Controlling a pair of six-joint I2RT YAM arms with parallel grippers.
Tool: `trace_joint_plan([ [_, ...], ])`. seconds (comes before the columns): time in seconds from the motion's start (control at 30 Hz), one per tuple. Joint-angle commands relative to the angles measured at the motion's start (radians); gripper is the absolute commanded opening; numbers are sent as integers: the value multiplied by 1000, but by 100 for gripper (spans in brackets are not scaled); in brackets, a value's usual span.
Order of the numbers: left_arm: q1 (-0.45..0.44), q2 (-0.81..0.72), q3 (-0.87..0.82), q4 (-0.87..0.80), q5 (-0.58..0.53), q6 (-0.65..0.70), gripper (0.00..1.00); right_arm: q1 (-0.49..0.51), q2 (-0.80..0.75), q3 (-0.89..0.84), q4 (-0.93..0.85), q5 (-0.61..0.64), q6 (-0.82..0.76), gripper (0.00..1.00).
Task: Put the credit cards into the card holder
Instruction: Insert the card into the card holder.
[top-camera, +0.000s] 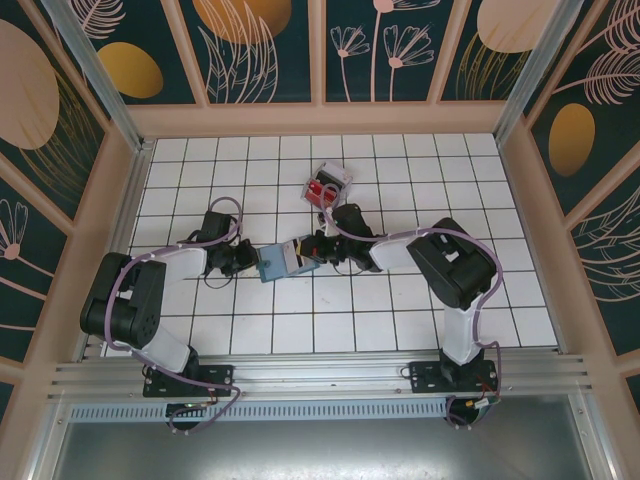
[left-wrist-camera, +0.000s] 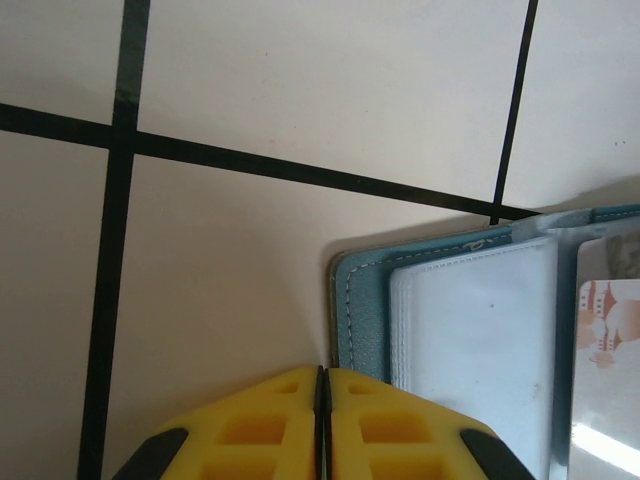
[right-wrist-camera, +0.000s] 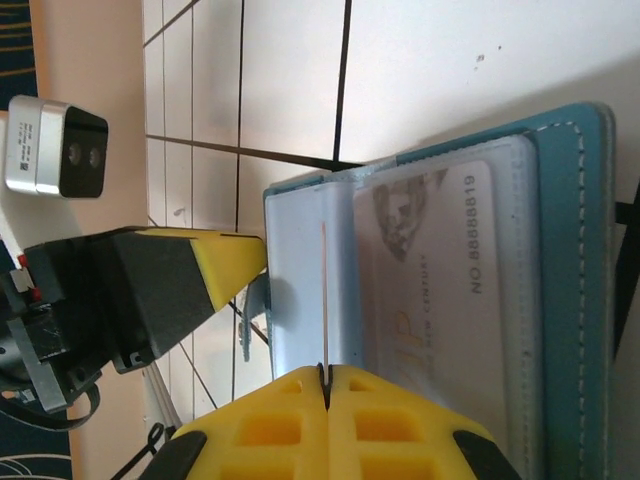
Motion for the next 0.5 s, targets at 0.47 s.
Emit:
trace_joint_plan([
  [0.47, -16, 12, -7, -35, 39, 1, 12, 12, 106, 81, -47, 12, -82, 0],
])
